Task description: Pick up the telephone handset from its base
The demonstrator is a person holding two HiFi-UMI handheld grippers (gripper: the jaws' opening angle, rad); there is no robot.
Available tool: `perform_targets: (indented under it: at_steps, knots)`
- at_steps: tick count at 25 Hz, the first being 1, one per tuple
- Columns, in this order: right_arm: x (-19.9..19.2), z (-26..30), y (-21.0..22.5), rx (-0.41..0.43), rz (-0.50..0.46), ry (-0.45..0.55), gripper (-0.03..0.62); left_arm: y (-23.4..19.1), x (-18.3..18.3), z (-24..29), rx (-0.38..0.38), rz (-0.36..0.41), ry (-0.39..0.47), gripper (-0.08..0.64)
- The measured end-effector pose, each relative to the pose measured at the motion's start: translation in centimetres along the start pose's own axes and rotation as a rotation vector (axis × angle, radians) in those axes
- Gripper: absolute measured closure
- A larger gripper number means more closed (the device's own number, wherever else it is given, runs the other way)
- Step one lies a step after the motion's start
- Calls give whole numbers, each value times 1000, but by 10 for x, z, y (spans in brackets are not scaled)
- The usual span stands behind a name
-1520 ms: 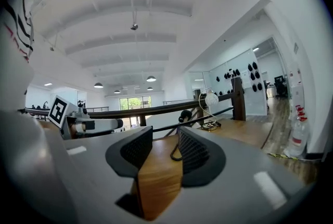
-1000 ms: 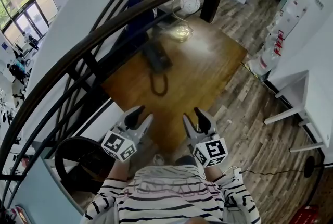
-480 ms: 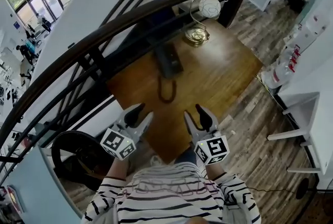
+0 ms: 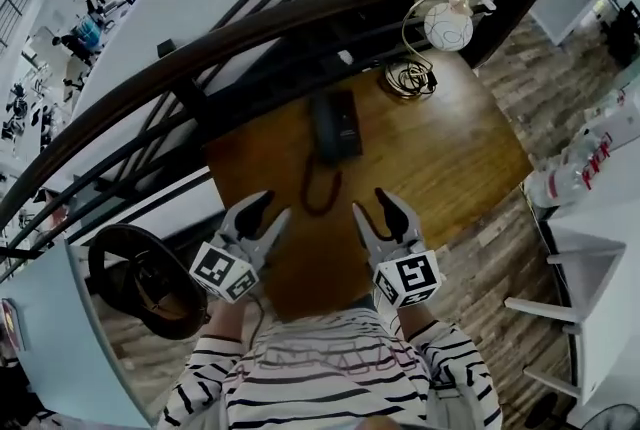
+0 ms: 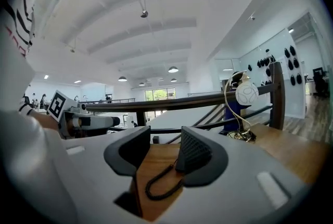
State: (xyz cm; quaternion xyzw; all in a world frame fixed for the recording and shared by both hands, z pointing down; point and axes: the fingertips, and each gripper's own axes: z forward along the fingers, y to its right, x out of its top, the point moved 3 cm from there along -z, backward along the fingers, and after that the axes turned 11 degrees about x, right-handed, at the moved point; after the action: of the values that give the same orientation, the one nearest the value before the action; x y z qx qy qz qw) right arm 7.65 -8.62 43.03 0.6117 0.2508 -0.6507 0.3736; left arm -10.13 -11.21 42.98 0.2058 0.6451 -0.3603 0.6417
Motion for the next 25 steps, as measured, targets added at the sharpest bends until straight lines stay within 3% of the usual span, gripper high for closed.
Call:
perform_targets:
  at_steps: [12,25]
  knots:
    - [-23,47,128,108,-32,-76,420,-14,-34,133,89,14,-68,396]
    - [-42,105,204,204,-91,-137,420,-51,-58,230,137,26,-142,388]
